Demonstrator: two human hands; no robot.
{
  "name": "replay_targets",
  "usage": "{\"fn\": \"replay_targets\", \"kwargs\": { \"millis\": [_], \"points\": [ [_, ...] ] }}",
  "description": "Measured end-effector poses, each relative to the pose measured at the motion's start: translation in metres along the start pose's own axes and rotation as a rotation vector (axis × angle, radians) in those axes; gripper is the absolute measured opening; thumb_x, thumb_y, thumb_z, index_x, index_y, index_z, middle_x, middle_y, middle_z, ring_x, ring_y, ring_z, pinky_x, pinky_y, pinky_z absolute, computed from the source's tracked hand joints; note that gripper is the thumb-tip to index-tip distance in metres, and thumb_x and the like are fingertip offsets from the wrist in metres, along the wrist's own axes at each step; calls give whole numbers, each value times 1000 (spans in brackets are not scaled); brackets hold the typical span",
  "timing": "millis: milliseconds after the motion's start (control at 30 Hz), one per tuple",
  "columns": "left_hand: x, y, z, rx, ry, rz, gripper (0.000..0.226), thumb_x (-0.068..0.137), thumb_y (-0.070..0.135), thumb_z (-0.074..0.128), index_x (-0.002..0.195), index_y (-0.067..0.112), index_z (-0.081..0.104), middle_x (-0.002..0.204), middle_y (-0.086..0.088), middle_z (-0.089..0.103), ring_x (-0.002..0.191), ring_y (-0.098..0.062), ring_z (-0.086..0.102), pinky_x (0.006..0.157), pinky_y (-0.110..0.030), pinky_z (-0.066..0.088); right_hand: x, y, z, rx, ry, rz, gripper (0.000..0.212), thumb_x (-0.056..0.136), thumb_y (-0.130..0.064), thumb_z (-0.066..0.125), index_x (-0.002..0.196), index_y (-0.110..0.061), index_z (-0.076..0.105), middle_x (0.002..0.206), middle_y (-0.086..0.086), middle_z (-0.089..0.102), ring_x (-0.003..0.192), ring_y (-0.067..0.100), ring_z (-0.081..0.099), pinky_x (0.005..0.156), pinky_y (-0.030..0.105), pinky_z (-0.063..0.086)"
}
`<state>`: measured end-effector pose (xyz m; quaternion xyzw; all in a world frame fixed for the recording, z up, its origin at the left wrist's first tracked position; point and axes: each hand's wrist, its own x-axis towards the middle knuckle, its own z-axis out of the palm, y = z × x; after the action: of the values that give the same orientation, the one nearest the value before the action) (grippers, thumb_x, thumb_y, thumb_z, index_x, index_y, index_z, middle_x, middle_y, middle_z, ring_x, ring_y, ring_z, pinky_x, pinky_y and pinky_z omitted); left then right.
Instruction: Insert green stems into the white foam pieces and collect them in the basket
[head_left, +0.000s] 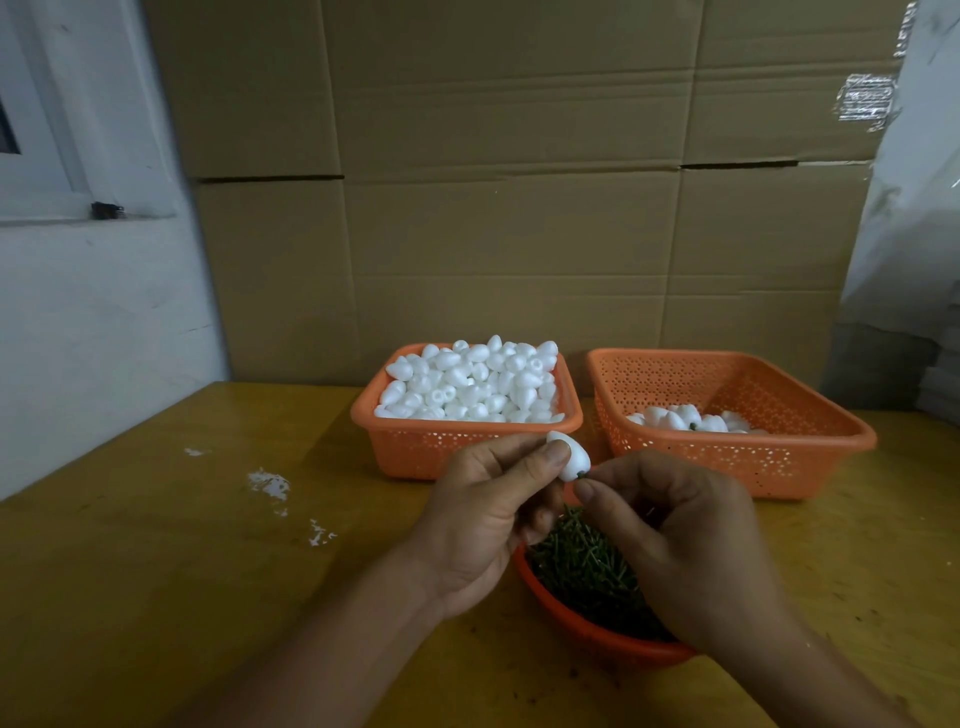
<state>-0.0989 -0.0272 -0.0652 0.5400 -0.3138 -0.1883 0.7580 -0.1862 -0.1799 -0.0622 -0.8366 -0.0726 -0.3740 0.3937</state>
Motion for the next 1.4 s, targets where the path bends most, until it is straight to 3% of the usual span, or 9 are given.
{"fn": "replay_targets", "kwargs": {
  "millis": [400, 567, 733, 900, 1033, 1100, 1200, 1300, 1400],
  "points": [
    [0, -4, 3, 63, 38, 37, 20, 89, 40, 66, 85, 22, 76, 66, -1, 57, 57, -10, 50, 49, -19, 37, 0, -5, 2, 112, -37, 51, 19, 85, -9, 75, 79, -28, 77, 66, -18, 72, 53, -1, 64, 49, 6, 40],
    [1, -6, 5, 216, 67, 141, 24, 92, 45, 63, 81, 26, 73, 62, 2, 57, 54, -9, 51, 48, -18, 39, -1, -7, 3, 89, -37, 54, 21, 86, -11, 74, 76, -30, 74, 66, -21, 71, 55, 4, 67, 49, 16, 49],
    [-1, -6, 7, 373, 78, 214, 26, 93, 50, 57, 79, 31, 68, 63, 8, 56, 57, -7, 51, 53, -16, 42, -1, -6, 6, 60, -24, 55, 16, 86, -17, 73, 77, -31, 74, 67, -22, 71, 59, 4, 68, 49, 15, 51],
    [-1, -8, 8, 417, 95, 233, 26, 96, 46, 56, 82, 28, 68, 62, 9, 55, 58, -6, 52, 54, -16, 42, -2, -5, 9, 150, -38, 126, 18, 88, -13, 73, 74, -25, 75, 66, -14, 74, 54, 2, 66, 50, 9, 44],
    [-2, -8, 9, 425, 102, 246, 31, 98, 47, 52, 84, 24, 68, 63, 9, 57, 58, -4, 54, 52, -17, 42, 0, -4, 5, 238, -73, 200, 15, 89, -13, 73, 76, -22, 76, 68, -2, 75, 55, 13, 67, 52, 22, 53],
    [-3, -9, 11, 424, 94, 248, 37, 99, 47, 45, 83, 19, 65, 65, 3, 57, 58, -8, 53, 52, -18, 41, 3, -2, 3, 242, -62, 226, 13, 88, -13, 73, 77, -20, 76, 69, -2, 75, 54, 10, 66, 51, 20, 51],
    [-3, -10, 12, 417, 96, 253, 38, 99, 48, 41, 89, 19, 63, 67, -10, 55, 57, -12, 50, 51, -18, 40, 12, 7, -5, 173, -3, 289, 8, 86, -19, 74, 79, -23, 76, 70, -6, 74, 55, 2, 65, 51, 15, 49],
    [-3, -12, 11, 437, 127, 253, 32, 97, 48, 42, 100, 27, 66, 66, -6, 54, 58, -13, 50, 52, -21, 41, 33, 28, -22, 22, 99, 347, 6, 87, -26, 74, 81, -26, 76, 67, -11, 71, 44, -1, 56, 40, 14, 40],
    [-2, -15, 9, 493, 148, 265, 28, 97, 45, 43, 93, 31, 67, 63, 3, 55, 59, -10, 51, 57, -26, 41, 62, 54, -40, -188, 144, 424, 6, 89, -30, 73, 86, -26, 77, 68, -8, 70, 42, 5, 52, 45, 27, 40]
  ]
}}
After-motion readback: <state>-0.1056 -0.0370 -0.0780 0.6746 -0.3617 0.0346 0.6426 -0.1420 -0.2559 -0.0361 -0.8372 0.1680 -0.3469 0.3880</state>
